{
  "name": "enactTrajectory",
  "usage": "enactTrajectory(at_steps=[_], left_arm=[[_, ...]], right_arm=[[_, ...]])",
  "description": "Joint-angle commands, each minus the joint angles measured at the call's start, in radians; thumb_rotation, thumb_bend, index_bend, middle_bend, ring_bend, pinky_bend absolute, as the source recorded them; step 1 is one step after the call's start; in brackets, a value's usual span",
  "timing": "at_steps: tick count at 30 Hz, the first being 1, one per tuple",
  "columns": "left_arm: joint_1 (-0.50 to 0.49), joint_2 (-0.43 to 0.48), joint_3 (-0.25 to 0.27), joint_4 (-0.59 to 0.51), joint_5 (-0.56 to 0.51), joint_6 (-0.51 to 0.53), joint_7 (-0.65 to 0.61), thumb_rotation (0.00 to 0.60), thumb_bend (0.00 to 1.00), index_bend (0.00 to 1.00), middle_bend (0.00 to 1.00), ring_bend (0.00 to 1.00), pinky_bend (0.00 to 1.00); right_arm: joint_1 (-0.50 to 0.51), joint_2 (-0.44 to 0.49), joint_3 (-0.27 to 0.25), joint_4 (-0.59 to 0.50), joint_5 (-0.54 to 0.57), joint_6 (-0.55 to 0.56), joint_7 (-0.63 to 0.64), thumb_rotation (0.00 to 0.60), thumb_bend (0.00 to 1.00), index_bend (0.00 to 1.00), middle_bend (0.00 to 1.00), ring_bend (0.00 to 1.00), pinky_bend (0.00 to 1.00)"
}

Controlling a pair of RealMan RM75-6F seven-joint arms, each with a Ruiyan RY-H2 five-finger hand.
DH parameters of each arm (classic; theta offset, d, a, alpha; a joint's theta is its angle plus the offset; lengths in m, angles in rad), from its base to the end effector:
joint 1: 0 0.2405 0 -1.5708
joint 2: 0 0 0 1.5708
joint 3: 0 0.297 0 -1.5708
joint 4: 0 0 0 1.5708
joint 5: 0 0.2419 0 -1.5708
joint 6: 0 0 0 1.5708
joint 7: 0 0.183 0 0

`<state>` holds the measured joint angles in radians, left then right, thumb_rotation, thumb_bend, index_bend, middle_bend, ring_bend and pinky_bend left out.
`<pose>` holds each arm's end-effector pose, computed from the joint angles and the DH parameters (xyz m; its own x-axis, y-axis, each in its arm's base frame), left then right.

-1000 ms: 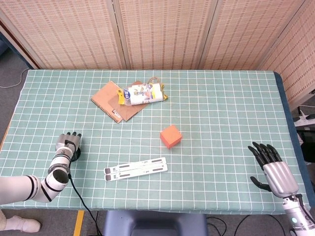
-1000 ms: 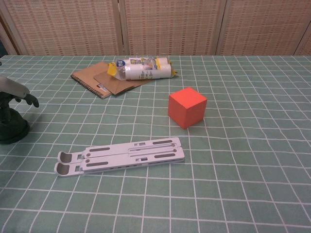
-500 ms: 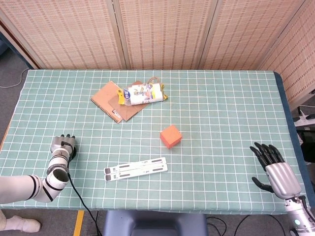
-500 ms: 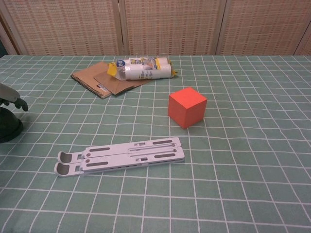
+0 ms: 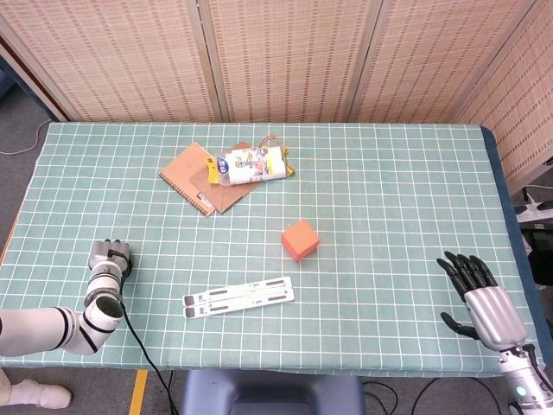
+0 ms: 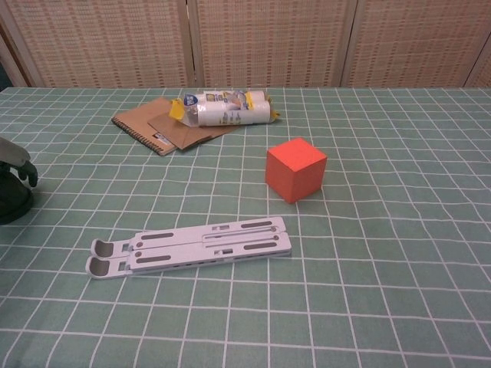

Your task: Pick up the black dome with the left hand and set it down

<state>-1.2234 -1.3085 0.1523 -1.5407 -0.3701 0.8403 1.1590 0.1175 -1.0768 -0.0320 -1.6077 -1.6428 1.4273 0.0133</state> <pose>-0.2710 0.4447 0.0168 0.5788 0.7420 0.3382 0.5176 -0.0138 -0.8555 -0.3481 -0.2143 0.1301 0.4492 -0.1233 0.8849 -0.8877 -0.1737 0.4265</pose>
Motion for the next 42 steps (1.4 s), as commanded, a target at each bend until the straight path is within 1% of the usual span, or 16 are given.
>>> enactTrajectory(at_steps=[1, 4, 6, 10, 12, 14, 17, 21, 26, 30, 37, 42], left_arm=[[0.003, -0.006, 0.001, 0.007, -0.003, 0.0, 0.01, 0.6, 0.43, 0.14, 0.07, 0.08, 0.29], [0.005, -0.012, 0.0, 0.017, -0.013, -0.004, 0.022, 0.6, 0.42, 0.16, 0.09, 0.12, 0.32], [0.008, -0.014, -0.002, 0.024, -0.015, -0.005, 0.027, 0.6, 0.42, 0.17, 0.11, 0.12, 0.33], [0.013, -0.018, -0.006, 0.035, -0.02, -0.005, 0.036, 0.6, 0.42, 0.21, 0.17, 0.18, 0.41], [0.018, -0.019, -0.009, 0.041, -0.016, -0.009, 0.038, 0.6, 0.42, 0.24, 0.22, 0.23, 0.47], [0.026, -0.02, -0.012, 0.047, -0.007, -0.013, 0.035, 0.6, 0.42, 0.28, 0.29, 0.31, 0.56], [0.037, -0.019, -0.015, 0.053, 0.008, -0.021, 0.026, 0.6, 0.41, 0.33, 0.38, 0.41, 0.66], [0.058, -0.014, -0.017, 0.057, 0.047, -0.027, 0.004, 0.6, 0.42, 0.39, 0.47, 0.53, 0.75], [0.082, 0.001, -0.021, 0.047, 0.102, -0.029, -0.034, 0.6, 0.42, 0.43, 0.55, 0.6, 0.81], [0.1, 0.04, -0.035, 0.001, 0.164, -0.027, -0.084, 0.6, 0.43, 0.49, 0.6, 0.65, 0.85], [0.132, 0.111, -0.059, -0.086, 0.278, -0.037, -0.185, 0.6, 0.43, 0.51, 0.61, 0.66, 0.86], [0.168, 0.144, -0.078, -0.112, 0.399, -0.061, -0.276, 0.6, 0.44, 0.52, 0.64, 0.68, 0.89]], right_arm=[[0.0, 0.0, 0.001, 0.0, 0.002, 0.0, 0.0, 0.6, 0.18, 0.0, 0.0, 0.0, 0.0], [0.0, 0.0, 0.001, -0.001, 0.004, -0.003, -0.001, 0.6, 0.18, 0.0, 0.0, 0.0, 0.0], [0.0, 0.0, 0.0, -0.002, 0.004, -0.003, -0.003, 0.6, 0.18, 0.0, 0.0, 0.0, 0.0], [0.0, 0.0, 0.001, -0.004, 0.007, -0.003, -0.006, 0.6, 0.18, 0.0, 0.0, 0.0, 0.0], [-0.001, -0.001, 0.001, -0.004, 0.007, -0.004, -0.008, 0.6, 0.18, 0.0, 0.0, 0.0, 0.0], [0.0, -0.001, 0.0, -0.004, 0.006, -0.006, -0.01, 0.6, 0.18, 0.0, 0.0, 0.0, 0.0], [0.001, -0.002, 0.0, -0.004, 0.007, -0.008, -0.011, 0.6, 0.18, 0.0, 0.0, 0.0, 0.0], [0.002, -0.002, -0.003, -0.004, 0.005, -0.012, -0.012, 0.6, 0.18, 0.0, 0.0, 0.0, 0.0], [0.003, -0.001, -0.005, -0.007, 0.003, -0.015, -0.012, 0.6, 0.18, 0.0, 0.0, 0.0, 0.0], [0.002, 0.001, -0.006, -0.009, -0.001, -0.011, -0.009, 0.6, 0.18, 0.0, 0.0, 0.0, 0.0], [0.001, 0.004, -0.009, -0.01, -0.008, -0.008, -0.006, 0.6, 0.18, 0.0, 0.0, 0.0, 0.0], [-0.002, 0.008, -0.009, -0.011, -0.012, 0.001, 0.003, 0.6, 0.18, 0.0, 0.0, 0.0, 0.0]])
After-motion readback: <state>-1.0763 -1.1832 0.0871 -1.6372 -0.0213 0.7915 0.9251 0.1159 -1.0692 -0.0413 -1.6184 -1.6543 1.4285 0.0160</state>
